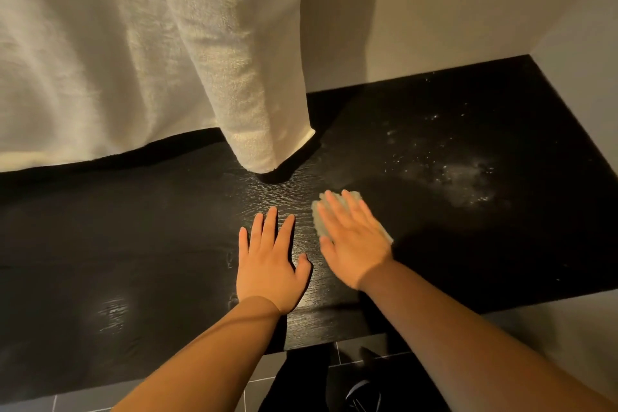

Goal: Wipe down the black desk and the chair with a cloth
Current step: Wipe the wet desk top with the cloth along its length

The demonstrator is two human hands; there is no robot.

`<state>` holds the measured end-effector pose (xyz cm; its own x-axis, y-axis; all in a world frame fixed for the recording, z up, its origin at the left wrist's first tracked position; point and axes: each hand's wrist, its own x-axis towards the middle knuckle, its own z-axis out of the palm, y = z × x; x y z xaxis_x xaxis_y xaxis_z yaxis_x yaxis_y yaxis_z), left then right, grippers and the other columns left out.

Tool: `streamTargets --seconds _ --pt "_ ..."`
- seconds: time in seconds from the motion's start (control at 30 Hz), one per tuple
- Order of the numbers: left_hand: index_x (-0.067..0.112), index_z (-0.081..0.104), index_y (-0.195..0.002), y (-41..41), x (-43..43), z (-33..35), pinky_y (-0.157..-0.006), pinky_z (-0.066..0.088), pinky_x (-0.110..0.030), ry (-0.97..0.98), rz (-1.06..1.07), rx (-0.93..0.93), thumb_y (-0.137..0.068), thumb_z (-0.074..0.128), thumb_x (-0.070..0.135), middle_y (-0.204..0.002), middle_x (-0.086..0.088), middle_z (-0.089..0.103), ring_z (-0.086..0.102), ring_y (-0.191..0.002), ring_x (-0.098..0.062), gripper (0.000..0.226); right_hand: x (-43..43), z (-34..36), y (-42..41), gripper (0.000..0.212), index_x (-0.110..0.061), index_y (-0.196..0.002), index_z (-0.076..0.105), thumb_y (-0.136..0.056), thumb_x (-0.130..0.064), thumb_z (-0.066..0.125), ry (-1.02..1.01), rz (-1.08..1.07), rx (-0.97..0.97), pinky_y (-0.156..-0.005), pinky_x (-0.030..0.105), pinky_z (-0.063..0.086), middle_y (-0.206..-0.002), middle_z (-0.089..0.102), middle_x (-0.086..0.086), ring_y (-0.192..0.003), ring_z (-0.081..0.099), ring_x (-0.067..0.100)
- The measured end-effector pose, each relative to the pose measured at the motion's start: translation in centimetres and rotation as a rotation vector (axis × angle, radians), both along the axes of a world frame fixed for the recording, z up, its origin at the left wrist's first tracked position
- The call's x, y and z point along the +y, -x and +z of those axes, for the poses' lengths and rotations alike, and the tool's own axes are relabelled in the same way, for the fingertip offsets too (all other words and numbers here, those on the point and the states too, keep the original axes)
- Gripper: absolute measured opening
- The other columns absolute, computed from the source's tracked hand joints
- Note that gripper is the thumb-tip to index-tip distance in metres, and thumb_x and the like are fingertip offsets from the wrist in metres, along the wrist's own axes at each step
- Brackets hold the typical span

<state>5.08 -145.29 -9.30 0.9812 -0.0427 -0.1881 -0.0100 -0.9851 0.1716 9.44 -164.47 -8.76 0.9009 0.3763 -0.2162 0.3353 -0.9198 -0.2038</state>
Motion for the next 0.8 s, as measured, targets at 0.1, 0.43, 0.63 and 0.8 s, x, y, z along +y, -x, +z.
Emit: streamTargets --seconds 0.1,0.43,0.63,0.8 --pt "0.032 0.018 -0.168 0.0 0.0 0.1 -0.131 -0.002 -0.055 -0.001 -0.006 0.012 -0.093 0.030 0.059 -0.178 -0.003 0.001 -0.006 -0.164 -0.027 0.080 0.1 -0.1 -1.1 0.069 -0.024 -0.167 0.011 -0.103 -0.047 0.021 0.018 0.069 -0.008 -0.130 0.048 0.002 -0.175 0.003 0.001 -0.161 -0.003 0.029" --pt "0.034 0.021 -0.167 0.0 0.1 -0.1 -0.131 -0.001 -0.055 0.020 -0.002 -0.008 -0.095 0.035 0.060 -0.178 -0.002 0.004 -0.003 -0.164 -0.028 0.078 -5.4 0.1 -4.9 0.071 -0.022 -0.166 -0.003 -0.099 -0.047 0.000 0.165 -0.176 -0.006 -0.129 0.043 -0.008 -0.175 -0.005 0.002 -0.160 -0.006 0.029" --pt "0.030 0.025 -0.167 0.1 0.1 -0.3 -0.131 -0.002 -0.054 0.028 0.006 -0.007 -0.094 0.040 0.057 -0.178 -0.003 0.005 -0.003 -0.164 -0.028 0.079 2.1 0.6 -2.6 0.066 -0.019 -0.165 0.021 -0.102 -0.036 0.013 0.038 0.229 0.016 -0.130 0.050 0.005 -0.173 0.018 0.007 -0.159 0.012 0.035" --pt "0.031 0.026 -0.167 0.0 0.1 -0.4 -0.131 -0.002 -0.054 0.030 0.003 -0.026 -0.095 0.041 0.058 -0.178 -0.003 0.007 -0.002 -0.164 -0.028 0.078 1.6 0.3 -5.8 0.063 -0.015 -0.164 0.025 -0.105 -0.035 0.016 0.017 0.182 -0.039 -0.129 0.050 0.015 -0.171 0.023 0.009 -0.158 0.017 0.035"
